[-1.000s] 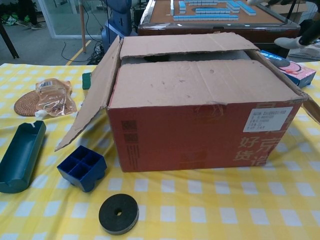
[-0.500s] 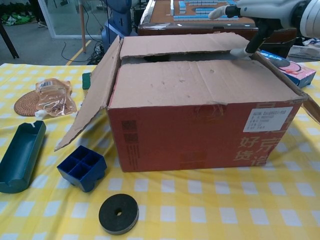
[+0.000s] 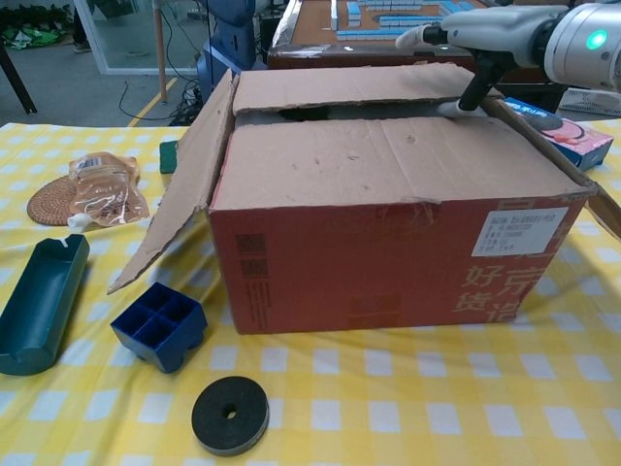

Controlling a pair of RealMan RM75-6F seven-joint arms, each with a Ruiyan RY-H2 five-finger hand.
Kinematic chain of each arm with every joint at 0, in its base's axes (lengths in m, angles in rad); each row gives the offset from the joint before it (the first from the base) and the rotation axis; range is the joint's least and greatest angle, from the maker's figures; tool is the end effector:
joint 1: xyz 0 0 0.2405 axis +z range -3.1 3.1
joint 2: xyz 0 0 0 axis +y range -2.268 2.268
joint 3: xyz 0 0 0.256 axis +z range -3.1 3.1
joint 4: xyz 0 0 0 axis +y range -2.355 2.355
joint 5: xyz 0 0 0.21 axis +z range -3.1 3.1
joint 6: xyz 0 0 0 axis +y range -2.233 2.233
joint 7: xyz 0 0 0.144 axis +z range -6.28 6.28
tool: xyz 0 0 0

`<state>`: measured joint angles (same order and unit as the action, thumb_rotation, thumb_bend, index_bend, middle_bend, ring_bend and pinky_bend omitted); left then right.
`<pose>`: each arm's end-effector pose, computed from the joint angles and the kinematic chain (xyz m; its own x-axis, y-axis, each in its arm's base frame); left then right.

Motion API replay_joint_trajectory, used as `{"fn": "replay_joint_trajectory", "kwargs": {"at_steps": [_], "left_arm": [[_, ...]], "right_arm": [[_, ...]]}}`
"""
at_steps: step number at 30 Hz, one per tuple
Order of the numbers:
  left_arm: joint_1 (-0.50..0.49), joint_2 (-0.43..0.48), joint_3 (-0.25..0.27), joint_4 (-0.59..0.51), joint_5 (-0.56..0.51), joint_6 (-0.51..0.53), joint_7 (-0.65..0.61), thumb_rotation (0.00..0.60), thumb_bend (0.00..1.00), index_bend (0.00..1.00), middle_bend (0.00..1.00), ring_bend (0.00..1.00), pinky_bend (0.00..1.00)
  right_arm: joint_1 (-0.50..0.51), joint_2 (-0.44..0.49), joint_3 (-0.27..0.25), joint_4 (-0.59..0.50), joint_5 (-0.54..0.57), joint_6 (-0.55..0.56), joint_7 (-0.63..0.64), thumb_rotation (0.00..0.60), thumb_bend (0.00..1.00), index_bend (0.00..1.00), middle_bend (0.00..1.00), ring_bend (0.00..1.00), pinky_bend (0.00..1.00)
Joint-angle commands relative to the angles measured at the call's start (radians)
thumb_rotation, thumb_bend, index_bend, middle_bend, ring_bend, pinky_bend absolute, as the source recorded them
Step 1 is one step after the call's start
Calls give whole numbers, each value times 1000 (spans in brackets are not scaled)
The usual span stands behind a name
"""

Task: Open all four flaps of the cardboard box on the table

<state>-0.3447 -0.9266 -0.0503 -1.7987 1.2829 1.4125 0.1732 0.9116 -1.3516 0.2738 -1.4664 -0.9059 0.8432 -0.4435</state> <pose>-0.2619 0.2513 0.2035 0.5296 -0.0323 0.8476 0.8468 -0.0375 -0.5305 -0.1187 -0.4174 0.0605 0.5526 -0.1484 0.8201 -0.8077 -0.3380 0.4831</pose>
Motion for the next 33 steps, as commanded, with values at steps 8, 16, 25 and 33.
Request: {"fn": "replay_joint_trajectory", "kwargs": {"at_steps": [8,16,25,33], "left_arm": [[26,2,-13,14,3,-12,-19,225,562,443,406,176,0],[39,0,-23,16,17,-19,-27,224,562,444,406,176,0],[62,10,-30,18,19,-20,-43,224,562,444,406,176,0],[85,23,-34,16,20,-15,-55,224,561,444,399,176,0]], "right_arm": [[46,-18,53,87,0,35,34,600,327,0,0,0,28],[123,-43,112,209,60,10,23,600,327,0,0,0,28],[238,-122,149,415,163,-54,-29,600,327,0,0,0,28],[329,-221,174,640,223,-105,-43,600,327,0,0,0,28]]}}
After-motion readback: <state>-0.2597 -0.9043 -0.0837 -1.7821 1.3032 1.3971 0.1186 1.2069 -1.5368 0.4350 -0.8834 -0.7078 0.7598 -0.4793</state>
